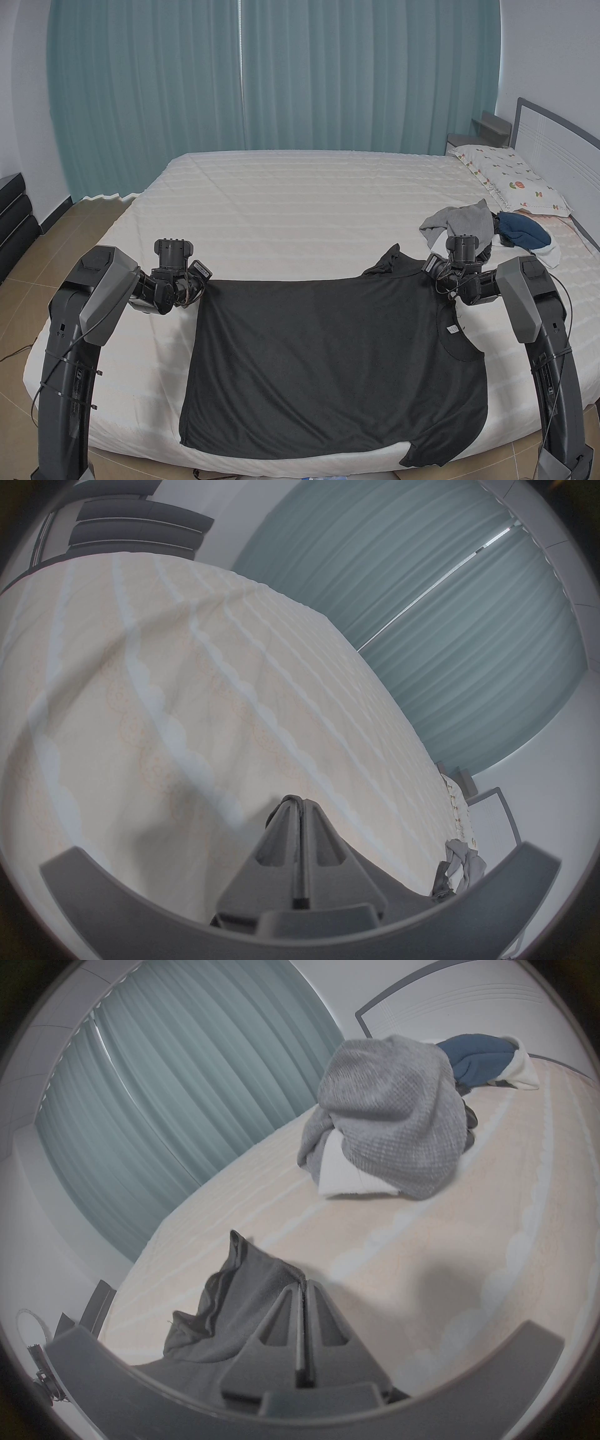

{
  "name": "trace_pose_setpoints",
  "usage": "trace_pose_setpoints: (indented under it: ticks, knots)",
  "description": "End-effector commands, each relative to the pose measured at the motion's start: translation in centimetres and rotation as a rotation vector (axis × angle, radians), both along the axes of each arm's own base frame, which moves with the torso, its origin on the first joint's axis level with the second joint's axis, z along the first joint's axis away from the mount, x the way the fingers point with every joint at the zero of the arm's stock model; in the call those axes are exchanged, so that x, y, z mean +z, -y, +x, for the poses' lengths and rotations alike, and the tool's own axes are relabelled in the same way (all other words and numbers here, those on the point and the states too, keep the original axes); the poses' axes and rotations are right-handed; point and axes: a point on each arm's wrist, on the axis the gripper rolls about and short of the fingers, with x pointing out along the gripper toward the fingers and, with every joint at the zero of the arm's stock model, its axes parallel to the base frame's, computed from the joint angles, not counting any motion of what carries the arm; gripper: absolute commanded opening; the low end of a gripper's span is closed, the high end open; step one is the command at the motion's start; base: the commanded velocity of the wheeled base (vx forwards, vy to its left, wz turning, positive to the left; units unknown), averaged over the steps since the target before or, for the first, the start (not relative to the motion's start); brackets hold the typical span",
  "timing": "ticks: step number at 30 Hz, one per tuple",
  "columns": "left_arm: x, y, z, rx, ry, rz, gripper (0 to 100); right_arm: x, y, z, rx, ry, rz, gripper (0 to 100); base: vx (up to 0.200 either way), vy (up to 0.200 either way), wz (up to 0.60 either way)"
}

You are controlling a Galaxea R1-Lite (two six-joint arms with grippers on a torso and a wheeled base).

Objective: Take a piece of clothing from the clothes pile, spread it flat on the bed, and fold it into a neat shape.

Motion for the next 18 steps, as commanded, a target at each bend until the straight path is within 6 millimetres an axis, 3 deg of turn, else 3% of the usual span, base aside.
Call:
trace_pose_setpoints:
  ticks: [1, 18]
  knots:
    - [0.4, -0.3, 0.2, 0.010, 0.016, -0.003, 0, 0.8, 0.3, 0.1, -0.010, 0.036, 0.001, 0, 0.000, 0.000, 0.00]
    - [1.4, -0.8, 1.4, 0.051, 0.093, 0.006, 0, 3.4, 1.3, 0.6, -0.033, 0.225, -0.044, 0, 0.000, 0.000, 0.00]
